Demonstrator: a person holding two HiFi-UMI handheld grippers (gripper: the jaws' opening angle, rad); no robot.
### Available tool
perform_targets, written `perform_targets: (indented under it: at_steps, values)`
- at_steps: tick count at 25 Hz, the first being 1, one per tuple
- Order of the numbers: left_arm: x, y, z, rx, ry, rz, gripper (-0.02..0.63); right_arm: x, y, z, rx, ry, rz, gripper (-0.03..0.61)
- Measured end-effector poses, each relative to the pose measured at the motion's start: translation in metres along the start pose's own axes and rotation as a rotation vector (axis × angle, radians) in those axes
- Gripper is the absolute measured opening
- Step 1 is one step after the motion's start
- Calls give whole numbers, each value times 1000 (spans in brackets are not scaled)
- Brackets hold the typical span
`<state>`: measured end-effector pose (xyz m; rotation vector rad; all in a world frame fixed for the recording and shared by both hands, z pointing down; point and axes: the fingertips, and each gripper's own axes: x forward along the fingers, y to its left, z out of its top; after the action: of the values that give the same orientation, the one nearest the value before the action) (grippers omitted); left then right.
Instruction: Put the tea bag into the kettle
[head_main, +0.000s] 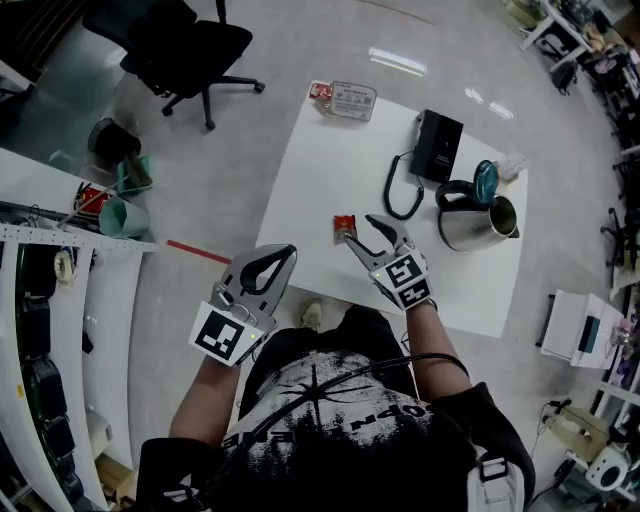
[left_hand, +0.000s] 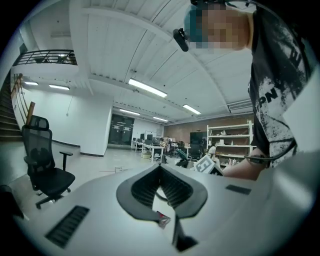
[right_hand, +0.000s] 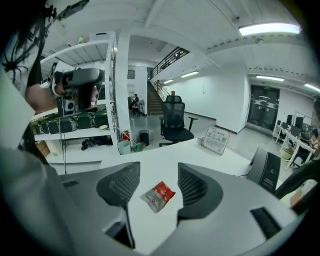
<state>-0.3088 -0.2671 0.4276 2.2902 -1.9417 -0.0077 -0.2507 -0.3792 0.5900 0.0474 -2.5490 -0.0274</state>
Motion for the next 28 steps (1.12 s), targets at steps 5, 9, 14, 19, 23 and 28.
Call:
perform_targets:
  at_steps: [5,9,14,19,23,28]
  values:
    - [-13,12,0,-19,-29,50,11,40,-3,-31,24,101,19,272]
    - [-24,19,-8,-63,20,92,11,62,-6,-52,40,174,8,293]
    - [-29,26,-16,-29,35,124,11,78,-13,-76,70,247,16,327]
    - [-34,26,-14,-80,22,151,11,92,-9,-91,95,310,33,357]
    - [-38,26,-17,-82,32,160,11,93,-9,-92,100,315,26,362]
    - [-37,24,-19,-83,38,158,11,92,-9,-91,81,315,28,356]
